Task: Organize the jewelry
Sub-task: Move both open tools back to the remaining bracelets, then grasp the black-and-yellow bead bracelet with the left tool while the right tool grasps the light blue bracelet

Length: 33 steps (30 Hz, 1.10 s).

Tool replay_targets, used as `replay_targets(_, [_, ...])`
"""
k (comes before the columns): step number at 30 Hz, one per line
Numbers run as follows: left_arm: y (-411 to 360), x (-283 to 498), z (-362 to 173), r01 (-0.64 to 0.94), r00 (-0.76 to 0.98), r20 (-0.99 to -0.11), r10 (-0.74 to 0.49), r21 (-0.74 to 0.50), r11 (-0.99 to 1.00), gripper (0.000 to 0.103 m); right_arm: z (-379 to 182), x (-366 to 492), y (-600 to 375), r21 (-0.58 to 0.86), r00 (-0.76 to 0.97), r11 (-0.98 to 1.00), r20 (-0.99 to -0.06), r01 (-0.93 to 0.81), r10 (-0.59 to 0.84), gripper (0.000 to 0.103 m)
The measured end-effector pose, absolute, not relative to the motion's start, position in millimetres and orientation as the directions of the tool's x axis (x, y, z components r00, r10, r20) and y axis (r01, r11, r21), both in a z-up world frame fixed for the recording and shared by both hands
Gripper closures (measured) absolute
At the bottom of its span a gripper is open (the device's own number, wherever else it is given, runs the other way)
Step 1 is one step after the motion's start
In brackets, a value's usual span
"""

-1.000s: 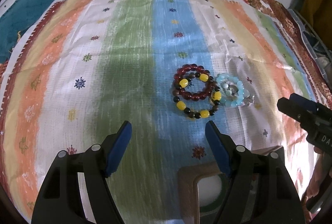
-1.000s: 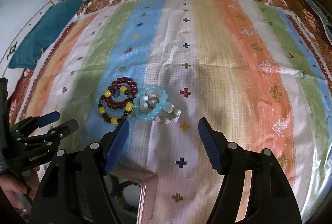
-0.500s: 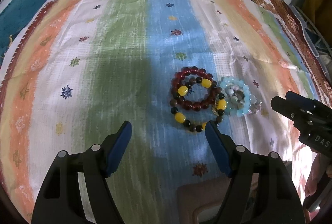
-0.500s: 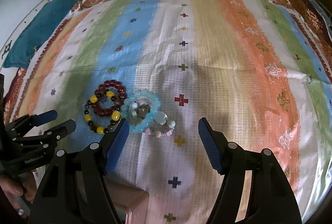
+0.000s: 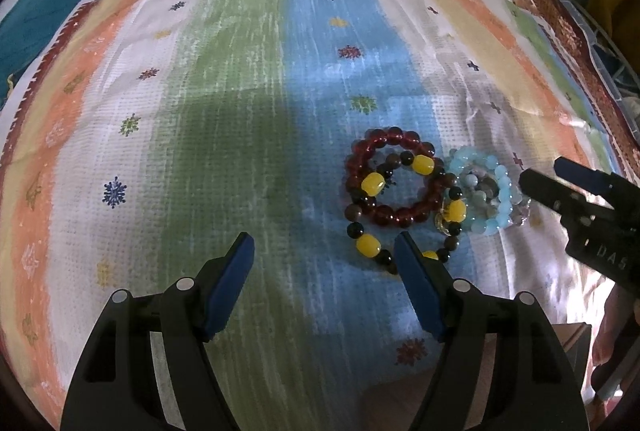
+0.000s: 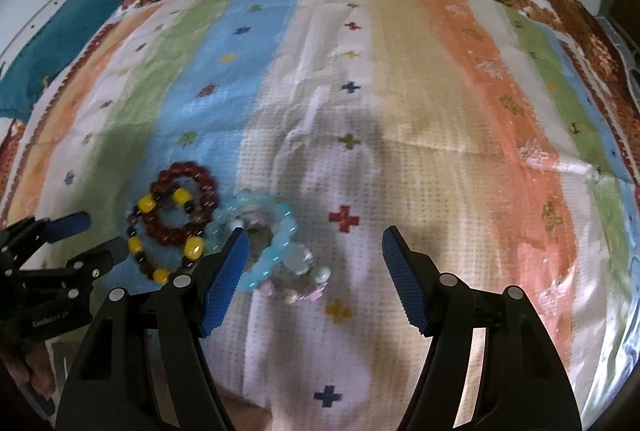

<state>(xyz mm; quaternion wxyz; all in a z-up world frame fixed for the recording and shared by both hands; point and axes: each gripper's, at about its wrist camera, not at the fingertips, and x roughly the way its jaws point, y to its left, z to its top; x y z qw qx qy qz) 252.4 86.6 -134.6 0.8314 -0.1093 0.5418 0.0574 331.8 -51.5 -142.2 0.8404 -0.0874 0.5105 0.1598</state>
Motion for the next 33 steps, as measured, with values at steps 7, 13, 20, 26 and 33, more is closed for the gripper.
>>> replay_targets(7, [89.0, 256.9, -145.6, -0.201, 0.386, -0.922, -0.032, -0.118, 0.972, 0.038, -154.1, 345.3, -47.2, 0.026, 0.400, 0.938, -0.900, -0.346, 0.173, 0.034])
replay_targets(13, [90.5, 260.8, -148.8, -0.188, 0.388, -0.921, -0.038, -0.120, 0.975, 0.038, -164.4, 352.3, -39.8, 0.004, 0.382, 0.936, -0.912, -0.353, 0.148, 0.034])
replay_targets(20, [90.8, 260.8, -151.9, -0.182, 0.392, -0.919, -0.035, -0.114, 0.977, 0.038, -169.7, 359.5, -41.3, 0.030, 0.369, 0.942, -0.916, -0.334, 0.159, 0.034])
replay_targets(26, [95.6, 259.8, -153.7, -0.205, 0.378, -0.925, 0.024, -0.059, 0.977, 0.071, -172.2, 361.5, -44.3, 0.047, 0.364, 0.948, -0.917, -0.314, 0.166, 0.037])
replay_targets(33, [98.3, 256.7, -155.0, -0.200, 0.376, -0.924, 0.077, 0.000, 0.980, 0.091, -170.5, 356.7, -40.1, 0.038, 0.357, 0.933, -0.918, -0.358, 0.175, 0.069])
